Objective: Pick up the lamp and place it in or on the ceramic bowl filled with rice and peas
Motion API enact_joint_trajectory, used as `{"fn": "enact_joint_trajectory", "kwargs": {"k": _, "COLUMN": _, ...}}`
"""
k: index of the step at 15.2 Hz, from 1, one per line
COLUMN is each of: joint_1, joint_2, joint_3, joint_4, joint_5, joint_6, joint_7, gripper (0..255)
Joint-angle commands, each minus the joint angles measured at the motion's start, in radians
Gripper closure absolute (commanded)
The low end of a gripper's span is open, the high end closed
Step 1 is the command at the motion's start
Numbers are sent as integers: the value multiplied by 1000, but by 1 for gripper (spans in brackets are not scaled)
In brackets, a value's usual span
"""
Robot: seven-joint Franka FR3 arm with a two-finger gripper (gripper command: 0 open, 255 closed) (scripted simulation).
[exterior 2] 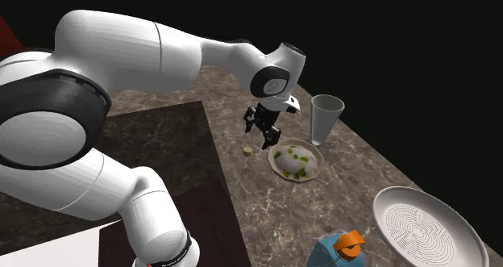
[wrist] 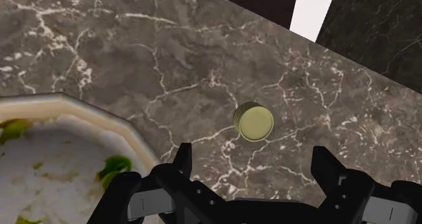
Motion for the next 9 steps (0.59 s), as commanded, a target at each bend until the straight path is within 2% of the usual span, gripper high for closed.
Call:
{"fn": "enact_joint_trajectory", "kwargs": {"k": 1, "joint_1": 16, "joint_2": 41, "joint_3": 6, "joint_4": -2, "joint_5": 21, "joint_6": 23, "joint_7": -25, "gripper": 0}}
{"fn": "enact_joint_trajectory", "kwargs": {"k": 9, "joint_1": 25, "joint_2": 46, "joint_3": 21, "joint_4": -97, "joint_5": 36, "joint_6": 125, "joint_7": -30, "gripper": 0}}
